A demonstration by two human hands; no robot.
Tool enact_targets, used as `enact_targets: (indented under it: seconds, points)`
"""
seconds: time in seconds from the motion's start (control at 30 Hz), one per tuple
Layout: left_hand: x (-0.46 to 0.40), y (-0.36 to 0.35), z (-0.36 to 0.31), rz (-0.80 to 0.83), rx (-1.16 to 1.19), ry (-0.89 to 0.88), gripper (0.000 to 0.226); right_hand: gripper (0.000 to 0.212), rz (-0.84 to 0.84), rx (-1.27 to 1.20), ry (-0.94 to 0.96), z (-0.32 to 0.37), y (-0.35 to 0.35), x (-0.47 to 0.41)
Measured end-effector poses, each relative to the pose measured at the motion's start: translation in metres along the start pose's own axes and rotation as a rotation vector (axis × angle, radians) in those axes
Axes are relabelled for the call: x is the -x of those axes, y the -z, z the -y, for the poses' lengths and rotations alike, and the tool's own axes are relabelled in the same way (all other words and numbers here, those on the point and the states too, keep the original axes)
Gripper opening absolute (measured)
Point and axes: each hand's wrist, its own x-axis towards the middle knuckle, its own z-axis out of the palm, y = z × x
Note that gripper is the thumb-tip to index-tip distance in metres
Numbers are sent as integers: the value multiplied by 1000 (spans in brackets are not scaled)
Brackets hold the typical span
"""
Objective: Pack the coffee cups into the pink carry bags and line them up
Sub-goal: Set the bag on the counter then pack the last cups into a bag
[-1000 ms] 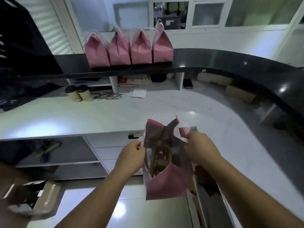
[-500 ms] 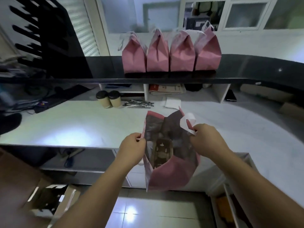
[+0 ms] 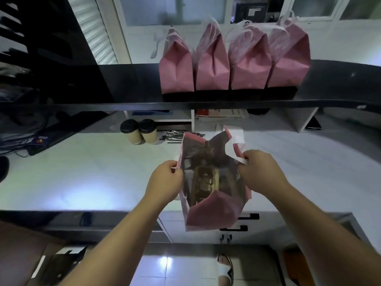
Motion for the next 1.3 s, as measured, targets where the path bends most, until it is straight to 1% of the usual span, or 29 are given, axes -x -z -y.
enact_targets:
  seconds: [0.1,0.23,0.3,0.4,0.5,0.63,0.67,0.77,0.8,0.87,0.93,1.0,1.17,1.3]
  points:
    - [-34,1,-6,-20,-9,15,23,27,7,-1,14,3,-5,-34]
    - [-71,1,-16,-49,-59,23,22,13,54,-2,34,7,-12,-76]
    - [-85,-1,-20,-47,-54,44,22,11,85,-11,49,7,-16,-92]
    - [-103,-6,-19,-46,-73,72,22,16,107,-25,94,7,-21,-113]
    - [-116,-10,-16,-41,-73,93,21,13,125,-37,113,6,-27,-125]
    - [-129,-11,-13,-39,-98,74,20,29,149,-100,122,11,-31,-132]
    - [-134,-10,-12,-32,-112,63,20,30,150,-108,119,13,-31,-134]
    - [-143,-3,-11,-36,-165,21,15,25,163,-105,101,15,-25,-137]
    - [-149,1,-10,-46,-186,1,17,24,168,-100,88,16,-24,-138]
    - [-166,13,-6,-67,-212,-29,20,26,173,-106,64,18,-22,-136]
    - [-193,27,3,-74,-221,-30,15,26,176,-120,35,20,-22,-133]
    - [-224,39,16,-74,-265,-18,21,28,153,-125,6,22,-23,-130]
    - [-294,56,44,-19,-509,-51,50,29,96,-134,-46,32,-28,-125]
    - [-330,57,57,5,-680,-52,59,37,85,-139,-111,41,-33,-123]
